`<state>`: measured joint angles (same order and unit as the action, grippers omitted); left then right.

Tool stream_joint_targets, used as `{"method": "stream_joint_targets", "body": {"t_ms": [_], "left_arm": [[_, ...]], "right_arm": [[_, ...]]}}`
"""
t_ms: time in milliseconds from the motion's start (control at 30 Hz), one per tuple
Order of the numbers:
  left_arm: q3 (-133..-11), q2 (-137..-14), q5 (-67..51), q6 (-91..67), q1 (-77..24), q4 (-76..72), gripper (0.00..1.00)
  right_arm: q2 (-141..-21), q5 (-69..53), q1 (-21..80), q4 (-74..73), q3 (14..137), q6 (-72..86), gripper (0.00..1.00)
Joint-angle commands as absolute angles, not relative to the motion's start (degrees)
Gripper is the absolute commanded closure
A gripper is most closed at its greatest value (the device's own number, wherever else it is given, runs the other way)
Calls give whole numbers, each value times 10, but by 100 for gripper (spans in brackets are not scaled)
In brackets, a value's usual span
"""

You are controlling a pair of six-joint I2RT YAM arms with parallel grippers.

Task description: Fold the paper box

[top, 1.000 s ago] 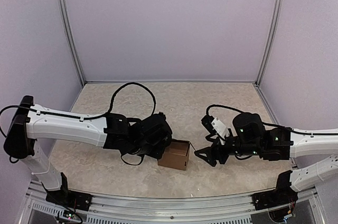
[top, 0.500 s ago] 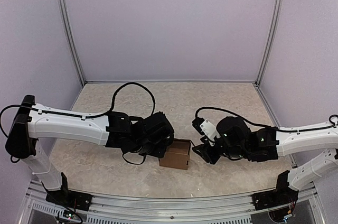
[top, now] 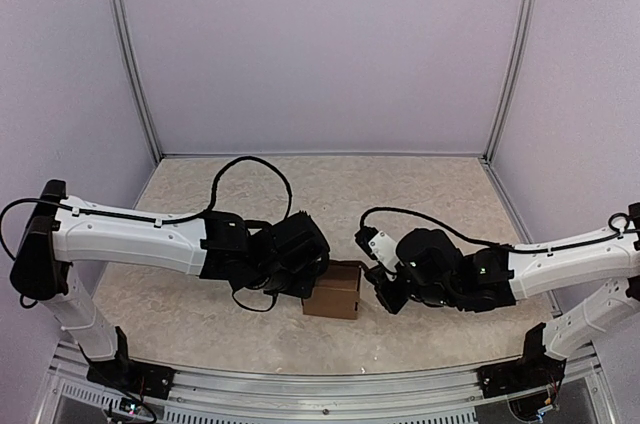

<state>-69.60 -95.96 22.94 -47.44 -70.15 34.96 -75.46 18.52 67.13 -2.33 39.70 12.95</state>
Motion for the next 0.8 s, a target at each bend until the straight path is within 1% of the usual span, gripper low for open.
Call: {"method": "stream_joint_targets", "body": {"t_ms": [0,233,767], "left_arm": [[-685,-984,200,-485,-704,395,100],[-695,-994,228,-489,-709,407,100],[-725,-1037,281,-492,-725,428,100]], "right_arm": [[-764,203,679,-13,407,140,100],[-755,192,680,-18,424,179,100],[-730,142,678,-76,462,359,100]]}}
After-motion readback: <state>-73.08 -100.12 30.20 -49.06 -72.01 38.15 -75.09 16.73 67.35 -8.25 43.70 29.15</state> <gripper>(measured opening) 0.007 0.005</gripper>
